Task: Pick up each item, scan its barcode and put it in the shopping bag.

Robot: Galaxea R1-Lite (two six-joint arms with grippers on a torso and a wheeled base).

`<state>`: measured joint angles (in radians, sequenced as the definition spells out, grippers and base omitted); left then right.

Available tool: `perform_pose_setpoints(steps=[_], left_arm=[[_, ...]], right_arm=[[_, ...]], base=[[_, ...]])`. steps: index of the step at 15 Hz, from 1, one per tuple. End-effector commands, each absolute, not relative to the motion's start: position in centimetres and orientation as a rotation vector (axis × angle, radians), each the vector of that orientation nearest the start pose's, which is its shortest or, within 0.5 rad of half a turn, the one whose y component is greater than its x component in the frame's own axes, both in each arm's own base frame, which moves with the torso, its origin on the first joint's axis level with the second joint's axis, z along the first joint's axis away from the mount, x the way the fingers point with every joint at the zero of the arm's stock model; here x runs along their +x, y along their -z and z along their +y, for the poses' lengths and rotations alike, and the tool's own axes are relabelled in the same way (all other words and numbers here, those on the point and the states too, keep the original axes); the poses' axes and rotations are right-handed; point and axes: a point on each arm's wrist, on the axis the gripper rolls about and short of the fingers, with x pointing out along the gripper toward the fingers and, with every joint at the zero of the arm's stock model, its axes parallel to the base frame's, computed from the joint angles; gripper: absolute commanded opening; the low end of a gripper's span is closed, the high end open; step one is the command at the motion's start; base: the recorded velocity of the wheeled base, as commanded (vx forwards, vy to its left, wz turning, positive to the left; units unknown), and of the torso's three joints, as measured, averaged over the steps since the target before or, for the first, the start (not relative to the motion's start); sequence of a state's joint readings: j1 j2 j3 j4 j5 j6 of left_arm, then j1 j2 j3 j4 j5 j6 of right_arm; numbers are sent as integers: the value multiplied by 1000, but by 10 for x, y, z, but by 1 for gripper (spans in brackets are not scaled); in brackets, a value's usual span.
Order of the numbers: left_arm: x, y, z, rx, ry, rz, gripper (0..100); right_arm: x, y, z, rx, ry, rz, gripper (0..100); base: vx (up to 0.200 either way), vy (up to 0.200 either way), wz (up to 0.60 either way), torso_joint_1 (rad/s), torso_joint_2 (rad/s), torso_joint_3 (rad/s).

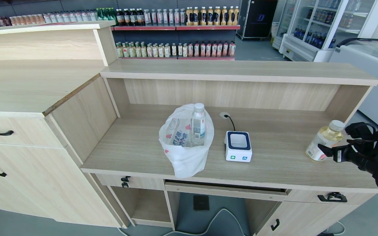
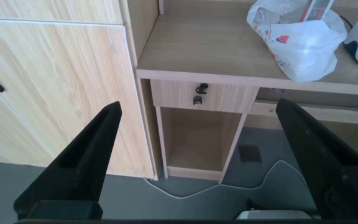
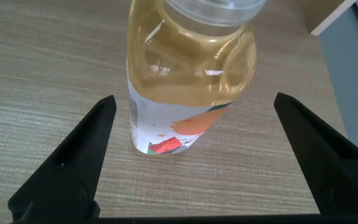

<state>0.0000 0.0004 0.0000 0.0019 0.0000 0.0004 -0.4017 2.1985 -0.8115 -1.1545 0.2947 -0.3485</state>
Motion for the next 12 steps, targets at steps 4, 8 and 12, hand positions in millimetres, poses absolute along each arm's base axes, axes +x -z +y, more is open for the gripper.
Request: perform_pose_setpoints(steps=[4, 8, 12], left_arm=[[-23, -75, 0, 0, 0, 3, 100], [-23, -75, 0, 0, 0, 2, 100], [-23, -75, 0, 0, 0, 2, 100]], right_arm=[[371, -50, -137, -278, 37, 215, 100], [384, -44, -132, -277, 15, 207, 100], [391, -40, -132, -275, 12, 199, 100]], base=[[0, 0, 0, 0, 0, 0], [0, 0, 0, 0, 0, 0], [0, 0, 0, 0, 0, 0]])
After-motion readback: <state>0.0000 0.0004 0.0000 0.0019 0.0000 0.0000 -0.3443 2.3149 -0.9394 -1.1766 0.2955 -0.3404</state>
